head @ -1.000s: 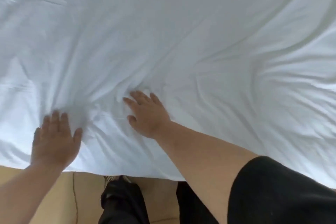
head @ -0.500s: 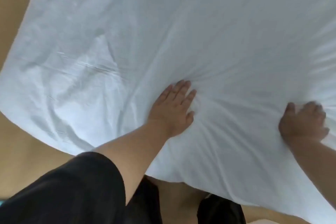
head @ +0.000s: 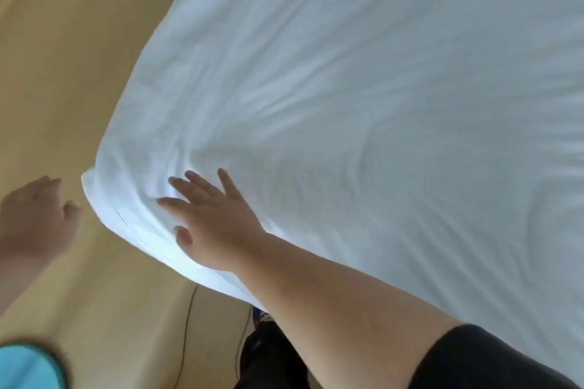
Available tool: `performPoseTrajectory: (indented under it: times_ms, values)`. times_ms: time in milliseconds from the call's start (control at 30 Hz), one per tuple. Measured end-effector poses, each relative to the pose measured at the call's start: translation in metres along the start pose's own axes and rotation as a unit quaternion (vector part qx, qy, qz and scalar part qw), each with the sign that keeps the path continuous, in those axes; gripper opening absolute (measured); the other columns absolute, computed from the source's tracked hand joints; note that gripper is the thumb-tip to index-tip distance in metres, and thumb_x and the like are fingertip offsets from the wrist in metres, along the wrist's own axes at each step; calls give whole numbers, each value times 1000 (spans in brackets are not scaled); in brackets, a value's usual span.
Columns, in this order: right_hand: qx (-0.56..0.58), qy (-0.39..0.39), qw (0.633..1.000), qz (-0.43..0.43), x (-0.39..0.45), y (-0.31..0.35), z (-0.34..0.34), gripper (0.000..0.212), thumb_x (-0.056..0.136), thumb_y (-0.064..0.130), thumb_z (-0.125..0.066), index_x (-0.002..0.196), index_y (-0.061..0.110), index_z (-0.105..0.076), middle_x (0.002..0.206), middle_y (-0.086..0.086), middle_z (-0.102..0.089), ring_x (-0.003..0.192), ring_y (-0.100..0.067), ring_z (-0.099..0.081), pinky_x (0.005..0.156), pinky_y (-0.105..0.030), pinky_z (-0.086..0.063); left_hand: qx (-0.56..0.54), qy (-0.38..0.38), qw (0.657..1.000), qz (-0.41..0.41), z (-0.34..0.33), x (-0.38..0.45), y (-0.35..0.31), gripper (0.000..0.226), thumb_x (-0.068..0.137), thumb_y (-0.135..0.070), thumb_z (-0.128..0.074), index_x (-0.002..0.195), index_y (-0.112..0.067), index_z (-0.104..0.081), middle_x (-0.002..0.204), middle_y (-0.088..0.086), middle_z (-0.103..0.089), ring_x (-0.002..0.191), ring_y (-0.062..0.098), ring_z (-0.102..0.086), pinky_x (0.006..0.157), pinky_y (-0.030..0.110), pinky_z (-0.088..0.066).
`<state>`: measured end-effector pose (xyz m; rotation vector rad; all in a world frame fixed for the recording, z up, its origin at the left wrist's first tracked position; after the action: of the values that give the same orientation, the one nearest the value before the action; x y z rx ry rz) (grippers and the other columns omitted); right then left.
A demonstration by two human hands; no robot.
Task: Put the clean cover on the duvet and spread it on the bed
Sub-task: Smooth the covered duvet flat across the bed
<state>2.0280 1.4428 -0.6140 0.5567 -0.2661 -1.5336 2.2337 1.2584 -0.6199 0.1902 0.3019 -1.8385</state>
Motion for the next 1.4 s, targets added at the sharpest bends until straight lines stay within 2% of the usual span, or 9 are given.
performPoseTrajectory:
  times_ms: [233, 333, 500, 633, 733, 867, 1000, 1200, 1400]
  values:
    - [-14, -144, 853, -502, -163, -217, 114, 75, 86, 50, -37, 151, 14, -42, 164, -10, -29, 153, -26, -23, 122, -55, -19, -80, -33, 895, -437, 8, -47, -221, 47, 93, -26, -46, 131, -2, -63, 142, 16, -57, 134, 35, -52, 111, 49, -42]
    - [-42, -117, 791, -598, -158, -262, 124, 90, 84, 63, -20, 159, 13, -22, 168, -11, -15, 155, -27, -12, 121, -59, -16, 27, 83, 891, -446, -27, -38, -252, 59, 104, -38, -35, 159, -20, -26, 168, 2, -13, 156, 21, -5, 127, 41, -6]
    - [-54, -160, 827, -536, 41, -223, 99, 77, 101, 58, -26, 162, 17, -4, 171, 0, -1, 157, -27, 1, 120, -67, -2, 142, 37, 939, -311, -33, 67, -170, 69, 100, -54, -17, 161, -27, -1, 169, -2, 6, 156, 18, 6, 123, 39, 2]
    - [-72, -7, 963, -260, 205, -84, 39, 77, 91, 74, -24, 160, 41, -10, 170, 11, 2, 156, -27, 10, 109, -69, 20, 191, 105, 972, -85, -14, 100, -42, 68, 98, -57, -6, 160, -32, 1, 169, -3, 6, 156, 22, 0, 125, 46, -11]
    - [-39, 165, 985, -34, 231, 16, -2, 59, 100, 65, -25, 155, 44, -32, 166, 15, -25, 156, -15, -6, 113, -64, 21, 208, 146, 964, -82, -5, 61, 15, 67, 101, -52, -13, 161, -21, -13, 169, 1, -7, 155, 22, -12, 123, 42, -19]
    - [36, 102, 994, 21, 192, 34, 3, 47, 107, 40, -35, 152, 27, -43, 163, 8, -34, 155, -13, -15, 125, -45, 4, 140, 124, 980, -63, 5, 35, 33, 57, 103, -40, -33, 154, -15, -36, 164, 6, -28, 151, 23, -26, 120, 42, -27]
    - [107, -90, 990, -22, 110, -38, 69, 42, 99, 22, -56, 141, 16, -57, 156, -3, -46, 151, -21, -30, 124, -40, -12, 61, 17, 992, -112, 19, 36, -23, 46, 98, -27, -51, 139, -6, -54, 150, 14, -48, 140, 33, -41, 113, 52, -35]
    - [36, -241, 862, -444, -72, -215, 142, 56, 97, 24, -53, 152, 19, -41, 166, -4, -24, 155, -21, -15, 125, -46, -10, 11, -28, 962, -271, 10, -27, -209, 53, 101, -32, -37, 140, -1, -54, 151, 17, -47, 143, 35, -40, 115, 53, -32]
    - [109, -258, 905, -320, -212, -260, 162, 52, 93, 23, -57, 145, 17, -50, 160, -5, -37, 152, -21, -23, 126, -43, -7, 33, 17, 872, -489, -53, -182, -432, 54, 96, -33, -37, 126, 2, -65, 137, 19, -61, 131, 37, -56, 109, 53, -44]
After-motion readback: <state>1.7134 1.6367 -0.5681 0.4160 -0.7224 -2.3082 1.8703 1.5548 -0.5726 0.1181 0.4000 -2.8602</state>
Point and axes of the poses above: each hand's wrist, its own x-axis towards the middle knuckle, its own z-axis out of the back of the hand, y = z × x, the point moved 2 cm from there along x, towards the middle knuckle
